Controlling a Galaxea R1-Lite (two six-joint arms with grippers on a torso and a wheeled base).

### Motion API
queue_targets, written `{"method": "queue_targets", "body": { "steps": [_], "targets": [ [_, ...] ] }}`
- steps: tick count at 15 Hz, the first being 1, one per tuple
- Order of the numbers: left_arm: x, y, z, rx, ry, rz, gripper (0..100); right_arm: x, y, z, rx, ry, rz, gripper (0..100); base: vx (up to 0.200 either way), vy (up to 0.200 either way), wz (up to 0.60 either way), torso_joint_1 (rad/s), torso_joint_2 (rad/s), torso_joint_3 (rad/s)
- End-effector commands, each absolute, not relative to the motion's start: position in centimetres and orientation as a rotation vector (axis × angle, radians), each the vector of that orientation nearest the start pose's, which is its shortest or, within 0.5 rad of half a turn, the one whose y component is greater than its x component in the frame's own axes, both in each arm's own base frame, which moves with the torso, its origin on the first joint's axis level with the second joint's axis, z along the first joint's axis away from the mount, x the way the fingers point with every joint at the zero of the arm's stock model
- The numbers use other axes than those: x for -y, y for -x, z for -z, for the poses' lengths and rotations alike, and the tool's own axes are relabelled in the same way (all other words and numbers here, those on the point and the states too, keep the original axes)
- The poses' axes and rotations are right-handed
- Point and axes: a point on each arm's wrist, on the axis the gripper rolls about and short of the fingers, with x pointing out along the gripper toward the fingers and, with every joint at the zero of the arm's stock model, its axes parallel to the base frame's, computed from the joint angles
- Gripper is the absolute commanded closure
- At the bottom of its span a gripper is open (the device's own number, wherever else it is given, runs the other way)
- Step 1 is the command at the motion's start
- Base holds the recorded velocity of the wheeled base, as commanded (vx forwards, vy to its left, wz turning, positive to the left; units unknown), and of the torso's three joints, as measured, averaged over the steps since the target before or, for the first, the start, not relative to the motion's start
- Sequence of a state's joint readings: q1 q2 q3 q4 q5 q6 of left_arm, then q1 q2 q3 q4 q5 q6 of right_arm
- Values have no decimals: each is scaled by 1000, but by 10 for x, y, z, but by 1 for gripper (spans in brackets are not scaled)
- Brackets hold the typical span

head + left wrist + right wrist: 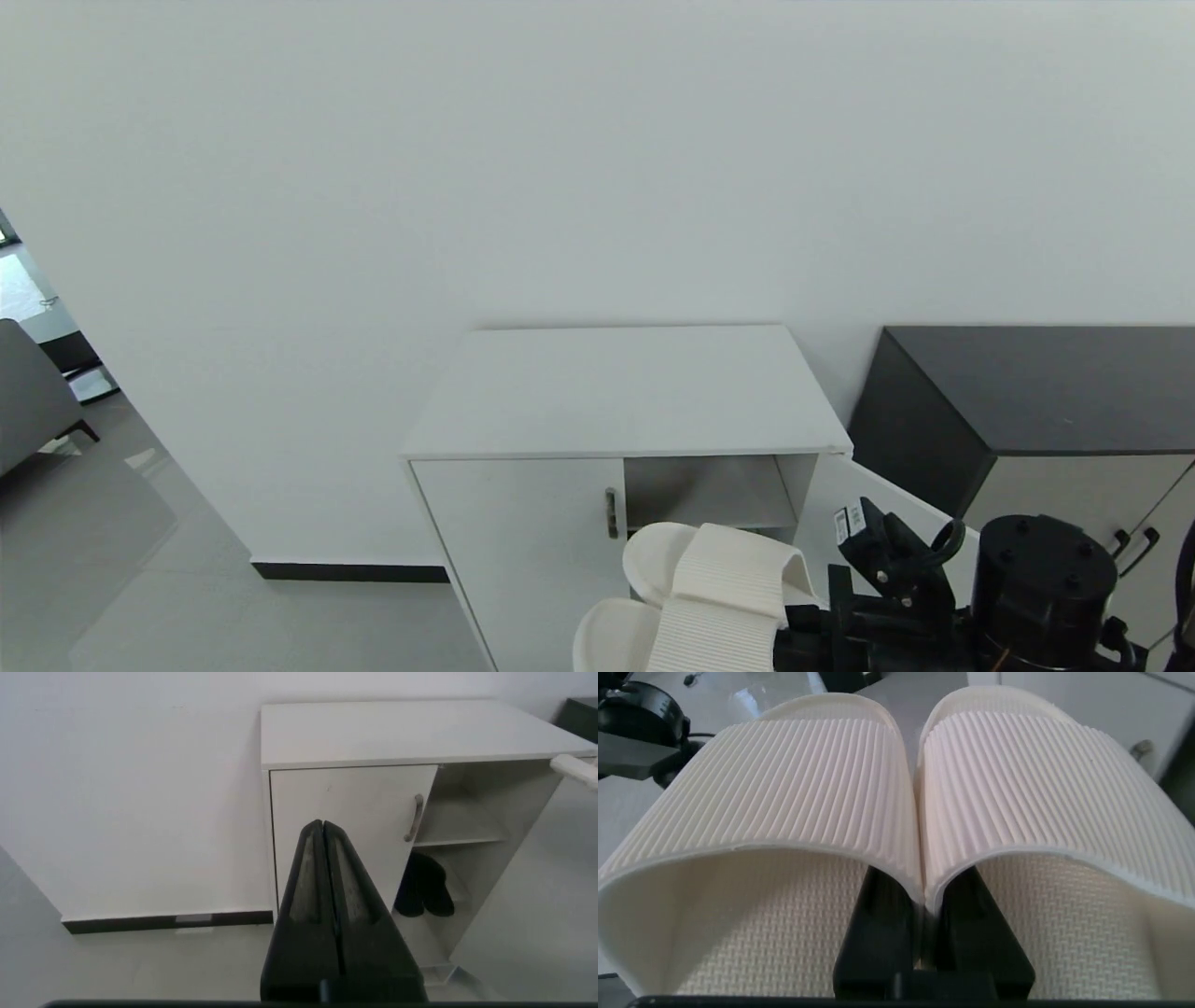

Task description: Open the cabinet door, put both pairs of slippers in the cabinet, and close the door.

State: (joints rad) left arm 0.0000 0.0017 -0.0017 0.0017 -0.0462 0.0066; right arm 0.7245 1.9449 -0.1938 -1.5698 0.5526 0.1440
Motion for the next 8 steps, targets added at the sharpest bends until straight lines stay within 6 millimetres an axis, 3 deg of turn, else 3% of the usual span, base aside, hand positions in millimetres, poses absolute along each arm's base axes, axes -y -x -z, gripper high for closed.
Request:
{"method": "queue_targets", "body": {
  "steps": [1, 3, 8],
  "targets": [
    [1, 23, -76, -1, -6, 46, 100, -174, -179, -76, -284, -106, -1259, 100, 0, 0, -600, 7, 2, 2],
    [1, 23, -76, -1, -6, 46, 100, -174, -179, -76, -284, -106, -1259, 100, 0, 0, 0, -105, 203, 112],
    [1, 23, -76, -1, -6, 48, 100, -174, -178, -76, -286, -104, -1261, 100, 0, 0, 0, -8, 25, 14]
  ]
}}
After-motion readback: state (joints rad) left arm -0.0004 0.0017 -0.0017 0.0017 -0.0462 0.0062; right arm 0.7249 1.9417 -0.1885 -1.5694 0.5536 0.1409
